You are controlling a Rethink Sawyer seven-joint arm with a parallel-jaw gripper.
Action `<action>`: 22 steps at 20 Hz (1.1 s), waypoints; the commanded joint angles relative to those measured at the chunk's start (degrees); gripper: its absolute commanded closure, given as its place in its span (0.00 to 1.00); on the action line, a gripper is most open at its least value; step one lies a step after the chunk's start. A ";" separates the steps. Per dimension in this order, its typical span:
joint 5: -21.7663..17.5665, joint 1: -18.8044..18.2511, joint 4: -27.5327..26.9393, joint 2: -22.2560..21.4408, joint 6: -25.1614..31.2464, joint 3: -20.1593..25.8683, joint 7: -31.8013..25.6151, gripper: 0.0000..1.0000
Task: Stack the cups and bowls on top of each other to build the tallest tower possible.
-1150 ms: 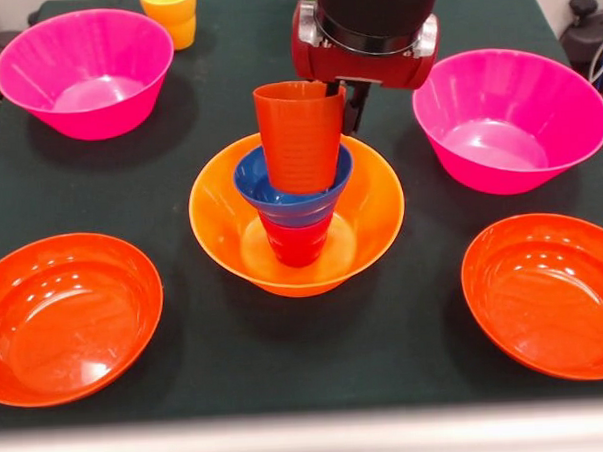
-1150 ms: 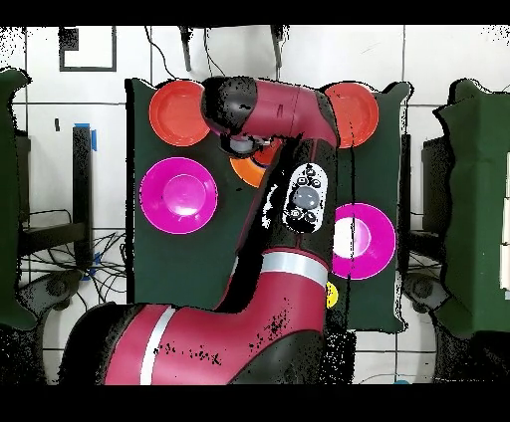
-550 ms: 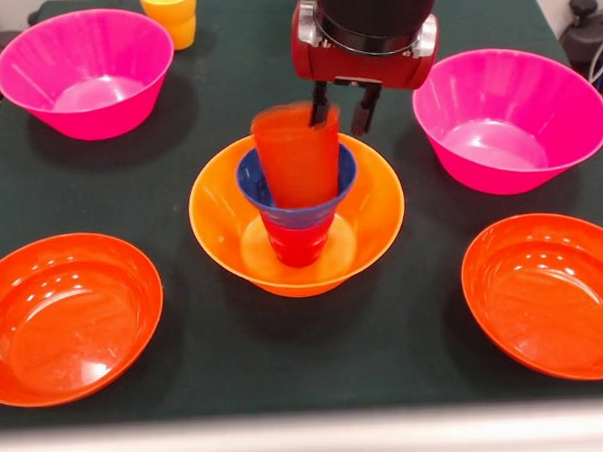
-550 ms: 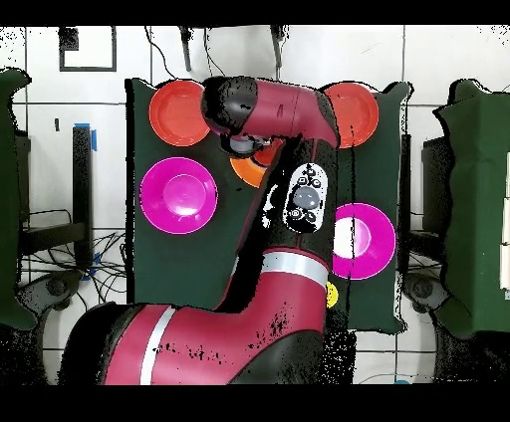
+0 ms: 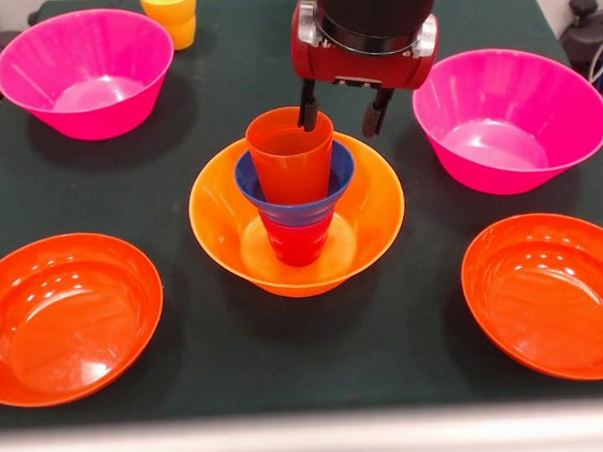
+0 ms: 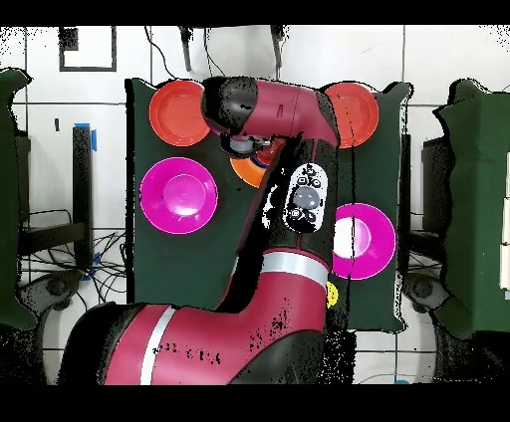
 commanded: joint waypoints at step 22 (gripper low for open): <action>-1.07 0.43 7.97 -6.11 6.32 2.37 4.83 0.00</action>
